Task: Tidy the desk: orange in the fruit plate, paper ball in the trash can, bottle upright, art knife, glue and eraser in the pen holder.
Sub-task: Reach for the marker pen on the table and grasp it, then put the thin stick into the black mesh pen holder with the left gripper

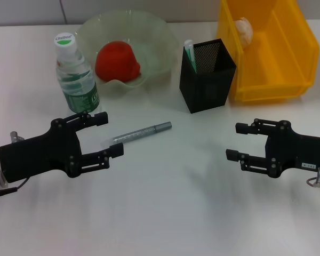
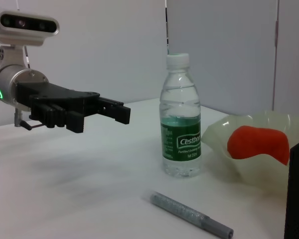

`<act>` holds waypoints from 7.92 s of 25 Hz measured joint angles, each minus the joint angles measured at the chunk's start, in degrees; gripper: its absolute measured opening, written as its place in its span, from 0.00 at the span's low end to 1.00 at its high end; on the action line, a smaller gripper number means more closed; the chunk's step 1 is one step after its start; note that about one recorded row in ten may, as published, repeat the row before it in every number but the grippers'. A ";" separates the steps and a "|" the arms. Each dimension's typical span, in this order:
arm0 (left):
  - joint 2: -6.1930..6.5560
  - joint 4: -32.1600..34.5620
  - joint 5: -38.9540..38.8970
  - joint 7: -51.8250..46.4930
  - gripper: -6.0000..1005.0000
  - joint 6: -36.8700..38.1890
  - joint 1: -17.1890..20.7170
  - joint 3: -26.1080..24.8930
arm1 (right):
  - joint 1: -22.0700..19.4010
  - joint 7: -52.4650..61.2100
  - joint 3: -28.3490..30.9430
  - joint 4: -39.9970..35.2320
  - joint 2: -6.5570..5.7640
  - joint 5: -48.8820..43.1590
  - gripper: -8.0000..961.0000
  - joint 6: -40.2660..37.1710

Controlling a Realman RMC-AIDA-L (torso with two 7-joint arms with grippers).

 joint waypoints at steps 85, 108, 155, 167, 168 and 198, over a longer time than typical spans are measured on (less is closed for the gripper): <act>-3.44 5.10 18.08 -6.94 0.74 -26.84 -6.73 0.49 | -0.15 2.70 0.53 -1.33 -0.15 -2.06 0.68 -1.28; -3.88 5.98 21.55 -8.52 0.24 -27.16 -7.23 -0.05 | -0.15 3.92 0.60 -2.01 -0.15 -1.64 0.68 -1.84; -3.85 7.28 21.89 -10.67 0.18 -25.93 -6.68 0.00 | -0.42 4.62 0.70 -2.38 -0.13 -1.65 0.68 -1.99; -3.53 8.27 22.06 -11.43 0.18 -25.08 -6.42 0.03 | -0.49 4.62 0.70 -2.38 -0.06 -1.65 0.68 -2.08; -3.58 8.26 22.22 -11.43 0.18 -25.11 -6.42 0.03 | -0.49 4.62 0.71 -2.38 -0.06 -1.65 0.68 -2.08; -3.82 8.26 23.92 -13.71 0.23 -26.11 -6.99 0.04 | -0.15 4.97 1.39 -2.38 -0.15 -1.65 0.68 -2.62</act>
